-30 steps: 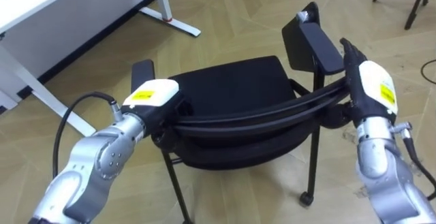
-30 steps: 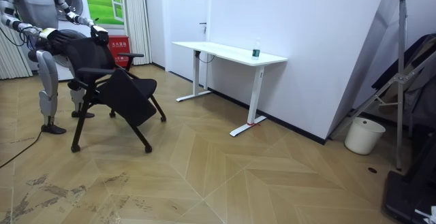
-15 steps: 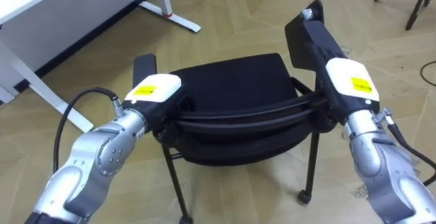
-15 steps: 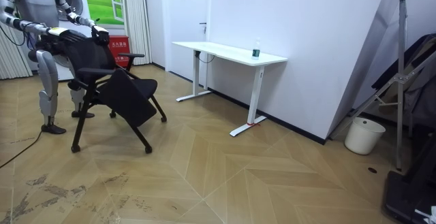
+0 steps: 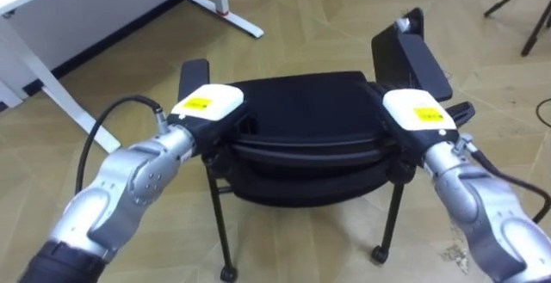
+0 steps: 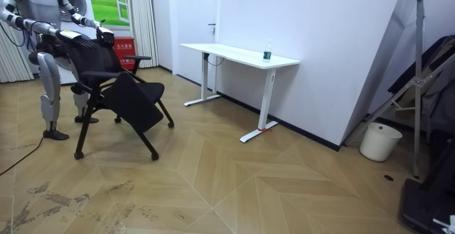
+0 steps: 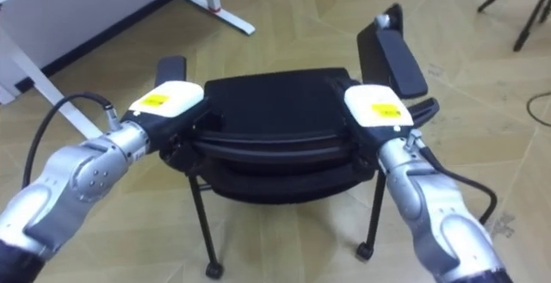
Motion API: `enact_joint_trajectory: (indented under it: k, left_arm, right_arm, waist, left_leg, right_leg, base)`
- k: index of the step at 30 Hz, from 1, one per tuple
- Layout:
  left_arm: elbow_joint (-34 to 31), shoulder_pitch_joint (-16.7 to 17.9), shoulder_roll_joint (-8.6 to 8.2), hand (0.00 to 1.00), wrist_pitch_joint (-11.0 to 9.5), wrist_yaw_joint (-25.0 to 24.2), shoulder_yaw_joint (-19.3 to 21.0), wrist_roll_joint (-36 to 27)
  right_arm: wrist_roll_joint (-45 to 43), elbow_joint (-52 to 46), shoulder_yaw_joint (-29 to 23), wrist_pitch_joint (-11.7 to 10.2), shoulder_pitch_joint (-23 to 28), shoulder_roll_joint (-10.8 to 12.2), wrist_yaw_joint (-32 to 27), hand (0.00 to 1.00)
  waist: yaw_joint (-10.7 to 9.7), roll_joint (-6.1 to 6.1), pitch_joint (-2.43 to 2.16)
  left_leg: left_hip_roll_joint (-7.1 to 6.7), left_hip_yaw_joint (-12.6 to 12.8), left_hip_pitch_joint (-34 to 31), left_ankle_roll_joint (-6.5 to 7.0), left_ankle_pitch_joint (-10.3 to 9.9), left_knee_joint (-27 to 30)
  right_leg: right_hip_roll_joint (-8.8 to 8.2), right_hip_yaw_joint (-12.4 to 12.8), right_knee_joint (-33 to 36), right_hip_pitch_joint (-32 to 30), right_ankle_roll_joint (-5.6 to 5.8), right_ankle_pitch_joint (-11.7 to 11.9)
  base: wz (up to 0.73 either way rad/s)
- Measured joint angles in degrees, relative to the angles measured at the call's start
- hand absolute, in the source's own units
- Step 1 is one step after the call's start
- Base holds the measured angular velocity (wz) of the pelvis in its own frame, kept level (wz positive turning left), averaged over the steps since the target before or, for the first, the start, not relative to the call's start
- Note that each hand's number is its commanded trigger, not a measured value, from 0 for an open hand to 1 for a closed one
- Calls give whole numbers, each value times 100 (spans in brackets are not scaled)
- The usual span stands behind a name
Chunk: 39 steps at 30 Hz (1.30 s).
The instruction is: Push chair
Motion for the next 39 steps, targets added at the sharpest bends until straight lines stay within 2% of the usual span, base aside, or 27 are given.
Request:
enact_joint_trajectory:
  k: [1, 2, 3, 4, 8, 12, 15, 24, 39]
  left_arm:
    - [15, -8, 1, 100, -8, 2, 0, -1]
    - [28, -9, 7, 100, -7, 18, -7, -1]
    - [53, -16, 9, 100, -7, 53, -29, -1]
    - [60, -18, 9, 100, -7, 72, -32, -1]
    - [119, -60, 11, 100, -5, 123, -66, 1]
    - [118, -72, 12, 100, -13, 115, -78, -1]
    - [118, -86, 12, 100, -12, 108, -78, -1]
    - [125, -136, 15, 100, 43, 134, -122, 13]
    - [124, -137, 57, 100, 108, 201, -255, 5]
  right_arm:
    - [0, 5, 28, 0, -11, -4, 6, 51]
    - [-2, 31, 82, -1, -35, -21, 6, 56]
    - [-11, 53, 115, -17, -47, -60, 1, 73]
    - [-31, 72, 122, -43, -59, -73, -5, 100]
    - [-235, 119, 167, -107, -89, -106, -15, 100]
    - [-304, 135, 369, -130, -122, -317, -55, 100]
    - [-406, 205, 392, -198, -117, -369, -181, 100]
    - [-477, 414, 445, -355, -110, -385, -700, 100]
    - [-451, 639, 616, -457, -83, -480, -1247, 100]
  waist:
    - [4, 1, 0]
    - [6, 7, 1]
    - [6, 23, -2]
    - [6, 32, -1]
    - [1, 80, -6]
    - [17, 85, -8]
    - [16, 88, -10]
    - [-21, 129, -35]
    - [-15, 140, -42]
  left_leg:
    - [7, 0, 0, -2, -1, 1]
    - [19, -8, -1, -7, -4, 7]
    - [31, -22, -20, -20, -12, 43]
    - [36, -27, -34, -24, -15, 61]
    - [62, -64, -87, -31, -19, 86]
    - [62, -79, -85, -32, -20, 87]
    - [62, -96, -102, -34, -21, 100]
    - [61, -174, -211, -39, -24, 181]
    - [66, -193, -166, -40, -25, 174]
  right_leg:
    - [7, 0, 0, 0, -4, 2]
    - [20, -5, -1, 6, -11, 7]
    - [32, -21, -3, 8, -17, 11]
    - [38, -28, -3, 5, -20, 12]
    - [66, -70, -7, -10, -41, 25]
    - [68, -71, -6, -11, -44, 27]
    - [69, -83, -6, -16, -44, 27]
    - [74, -144, 8, -60, -52, 32]
    - [72, -189, 3, 6, -52, 31]
  base:
    - [0]
    - [0]
    - [0]
    - [4]
    - [3]
    - [0]
    - [0]
    - [3]
    - [0]
